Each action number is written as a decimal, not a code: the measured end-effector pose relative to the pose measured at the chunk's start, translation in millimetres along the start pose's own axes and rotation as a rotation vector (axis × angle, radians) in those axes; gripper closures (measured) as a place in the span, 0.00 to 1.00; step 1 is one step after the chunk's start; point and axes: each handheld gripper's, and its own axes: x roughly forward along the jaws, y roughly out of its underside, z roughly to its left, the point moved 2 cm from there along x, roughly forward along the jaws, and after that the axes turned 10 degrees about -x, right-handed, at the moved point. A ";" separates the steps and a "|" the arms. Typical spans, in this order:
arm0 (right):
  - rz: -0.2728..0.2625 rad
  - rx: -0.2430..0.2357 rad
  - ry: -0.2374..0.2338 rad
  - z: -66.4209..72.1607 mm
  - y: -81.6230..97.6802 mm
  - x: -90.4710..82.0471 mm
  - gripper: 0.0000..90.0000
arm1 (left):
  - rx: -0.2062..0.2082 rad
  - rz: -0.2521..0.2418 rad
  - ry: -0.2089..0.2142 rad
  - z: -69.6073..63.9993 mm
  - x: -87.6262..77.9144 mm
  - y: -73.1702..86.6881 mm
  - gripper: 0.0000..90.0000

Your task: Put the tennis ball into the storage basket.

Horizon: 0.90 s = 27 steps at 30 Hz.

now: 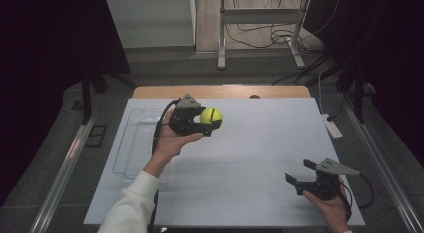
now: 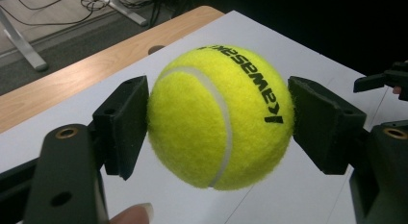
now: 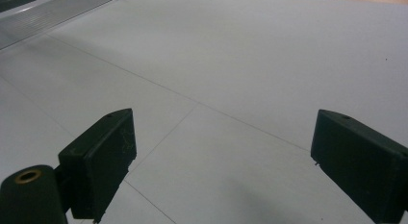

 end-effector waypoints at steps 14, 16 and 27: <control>0.002 0.000 0.002 -0.1 0.1 0.2 0.10 | -0.010 -0.009 -0.023 8.1 -5.1 -1.6 0.30; 0.003 -0.001 0.002 0.0 0.2 0.2 0.10 | -0.014 -0.010 -0.028 10.0 -6.0 -2.0 0.30; 0.006 0.000 0.003 0.3 0.2 0.8 0.10 | -0.027 -0.017 -0.053 18.1 -9.7 -4.2 0.30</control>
